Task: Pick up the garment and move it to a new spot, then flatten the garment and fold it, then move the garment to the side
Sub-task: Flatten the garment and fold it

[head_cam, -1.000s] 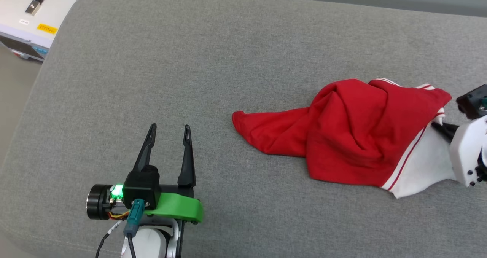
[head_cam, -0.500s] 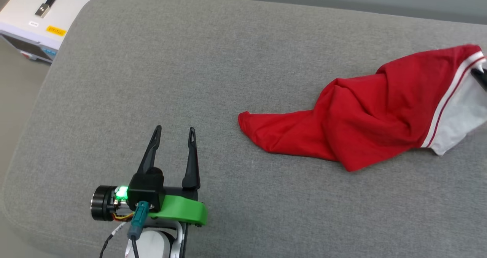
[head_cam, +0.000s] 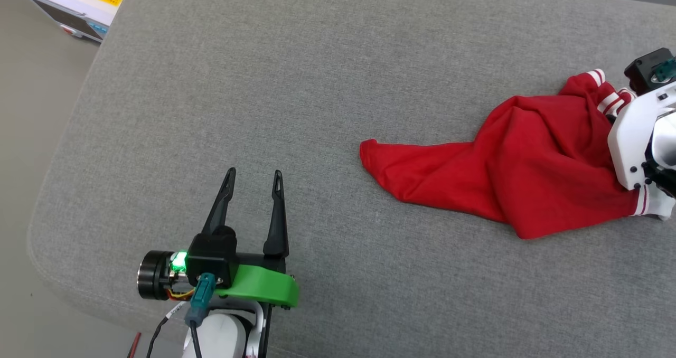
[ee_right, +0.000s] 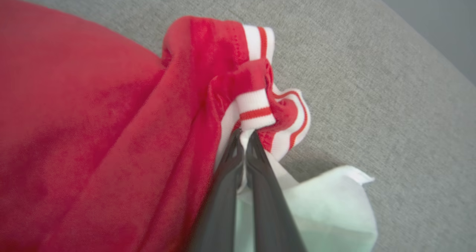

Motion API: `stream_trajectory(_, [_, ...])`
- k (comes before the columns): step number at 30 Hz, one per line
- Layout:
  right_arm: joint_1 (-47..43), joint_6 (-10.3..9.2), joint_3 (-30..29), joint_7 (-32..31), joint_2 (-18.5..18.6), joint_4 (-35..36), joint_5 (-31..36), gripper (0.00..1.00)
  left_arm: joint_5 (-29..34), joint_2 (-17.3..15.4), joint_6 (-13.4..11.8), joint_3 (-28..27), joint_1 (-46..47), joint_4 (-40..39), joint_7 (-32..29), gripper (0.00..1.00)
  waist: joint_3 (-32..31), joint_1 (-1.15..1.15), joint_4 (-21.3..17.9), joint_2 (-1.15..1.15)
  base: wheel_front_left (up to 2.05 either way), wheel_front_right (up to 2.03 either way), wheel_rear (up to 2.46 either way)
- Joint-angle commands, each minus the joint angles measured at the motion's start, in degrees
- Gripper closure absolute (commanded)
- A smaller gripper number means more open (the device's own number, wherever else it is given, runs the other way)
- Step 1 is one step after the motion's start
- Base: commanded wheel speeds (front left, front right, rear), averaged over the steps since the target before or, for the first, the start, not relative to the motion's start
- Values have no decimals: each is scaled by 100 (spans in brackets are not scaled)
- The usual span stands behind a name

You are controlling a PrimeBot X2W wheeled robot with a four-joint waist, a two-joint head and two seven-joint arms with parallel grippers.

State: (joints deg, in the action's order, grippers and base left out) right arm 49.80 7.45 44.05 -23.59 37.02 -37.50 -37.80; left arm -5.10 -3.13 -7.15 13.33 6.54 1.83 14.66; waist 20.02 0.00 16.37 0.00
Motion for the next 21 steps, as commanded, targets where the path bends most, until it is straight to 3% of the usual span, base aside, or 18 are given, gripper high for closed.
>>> stream_trajectory(1, [30,3,138,78,-64,-164,-66,100,-28,24,-41,8,95,21,34,0,9,0,40,0,0,0,0])
stream_trajectory(3, [9,3,282,259,-126,-331,-175,100,-21,24,-50,-10,73,38,34,0,-53,0,12,0,0,0,0])
stream_trajectory(4, [20,3,338,413,-125,-387,-213,82,-11,24,-52,-28,56,45,34,0,-97,0,-13,0,0,0,0])
stream_trajectory(5, [40,3,372,616,-103,-434,-220,0,7,24,-45,-47,44,48,34,0,-145,0,-41,0,0,0,0])
stream_trajectory(14, [-136,3,-8,2683,-77,-599,-42,0,200,-7,60,-349,-179,27,34,0,-737,0,-435,0,0,0,0])
stream_trajectory(21, [-866,3,-1096,3719,-226,-341,286,0,302,-61,131,-505,-359,-87,34,0,-1101,0,-683,0,0,0,0])
